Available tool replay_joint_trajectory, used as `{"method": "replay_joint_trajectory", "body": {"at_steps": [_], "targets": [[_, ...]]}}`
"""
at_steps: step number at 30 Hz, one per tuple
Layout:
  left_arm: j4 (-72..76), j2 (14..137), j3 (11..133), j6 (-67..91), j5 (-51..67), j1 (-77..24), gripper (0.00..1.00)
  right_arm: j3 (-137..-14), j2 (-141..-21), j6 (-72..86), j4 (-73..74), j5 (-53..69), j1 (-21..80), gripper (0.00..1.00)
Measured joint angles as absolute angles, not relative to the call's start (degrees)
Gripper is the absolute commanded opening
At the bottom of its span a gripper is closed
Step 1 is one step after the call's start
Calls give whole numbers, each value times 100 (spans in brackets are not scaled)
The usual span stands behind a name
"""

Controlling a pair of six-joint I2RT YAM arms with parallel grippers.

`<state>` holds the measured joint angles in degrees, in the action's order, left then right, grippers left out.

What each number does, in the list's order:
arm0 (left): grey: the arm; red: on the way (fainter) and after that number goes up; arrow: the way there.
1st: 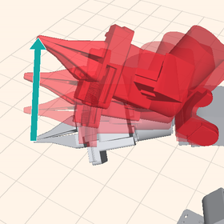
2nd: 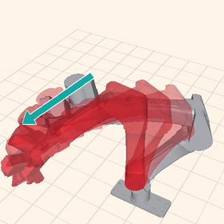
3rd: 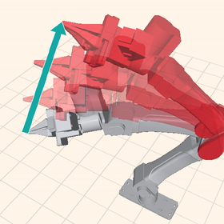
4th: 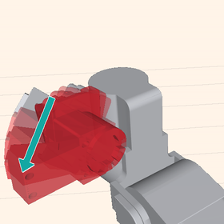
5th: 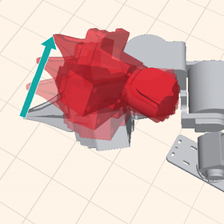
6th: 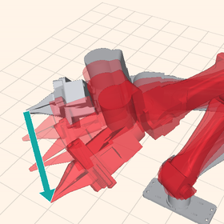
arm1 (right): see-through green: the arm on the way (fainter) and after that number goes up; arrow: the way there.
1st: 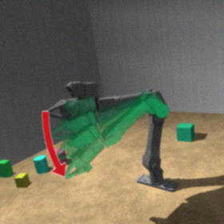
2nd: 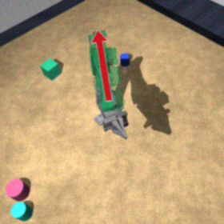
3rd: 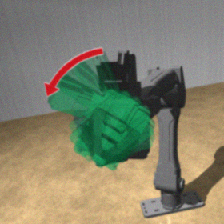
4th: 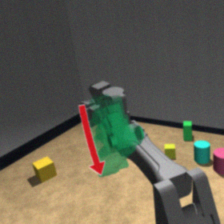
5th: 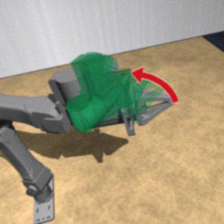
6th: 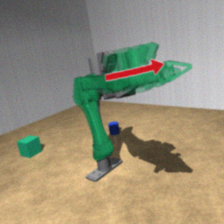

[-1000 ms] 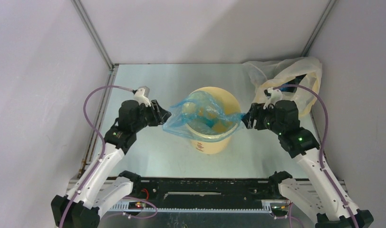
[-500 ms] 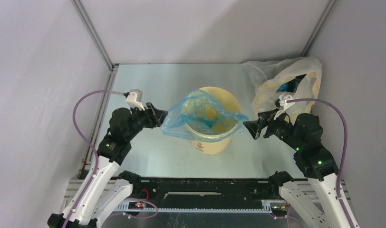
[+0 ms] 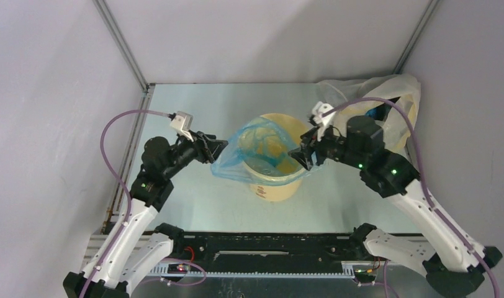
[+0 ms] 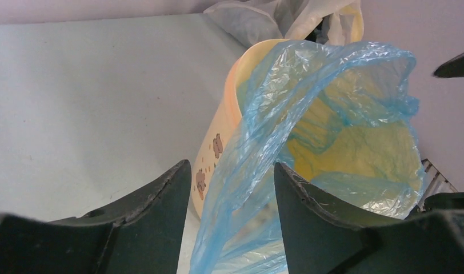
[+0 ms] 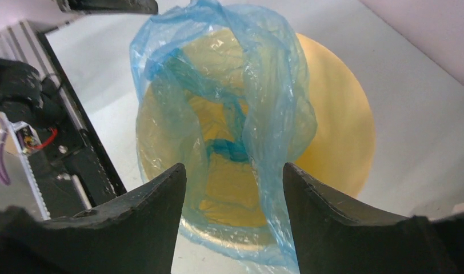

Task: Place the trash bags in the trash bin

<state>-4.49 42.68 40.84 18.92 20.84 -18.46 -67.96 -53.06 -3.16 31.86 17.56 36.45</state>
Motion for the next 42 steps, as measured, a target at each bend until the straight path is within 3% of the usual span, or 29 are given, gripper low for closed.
{"method": "replay_joint_trajectory", "body": {"at_steps": [3,6,15,17,19,24,30,39,42], "targets": [[-346,4283,4084,1837,2182,-1846,58,-6866,-5647,-499,3267,1404,3948,56],[-301,4372,4084,1793,2274,-1852,56,-6882,-5859,-604,3358,1120,4058,55],[-222,4508,4084,1697,2423,-2053,69,-6919,-5986,-740,3505,644,4075,48],[-217,4486,4084,1678,2440,-2073,72,-6921,-6045,-742,3511,593,4075,42],[-185,4442,4084,1645,2445,-2073,72,-6921,-6097,-744,3514,556,4075,29],[-58,4289,4084,1634,2412,-2084,55,-6921,-6191,-740,3516,491,4075,0],[-60,4582,4084,1546,2331,-2141,53,-6921,-6213,-692,3507,421,4073,0],[-158,4921,4141,1354,2248,-2276,3,-6921,-6202,-480,3503,421,3763,0],[-242,5033,4241,1295,2152,-2276,0,-6921,-6152,-336,3500,427,3492,0]]}}
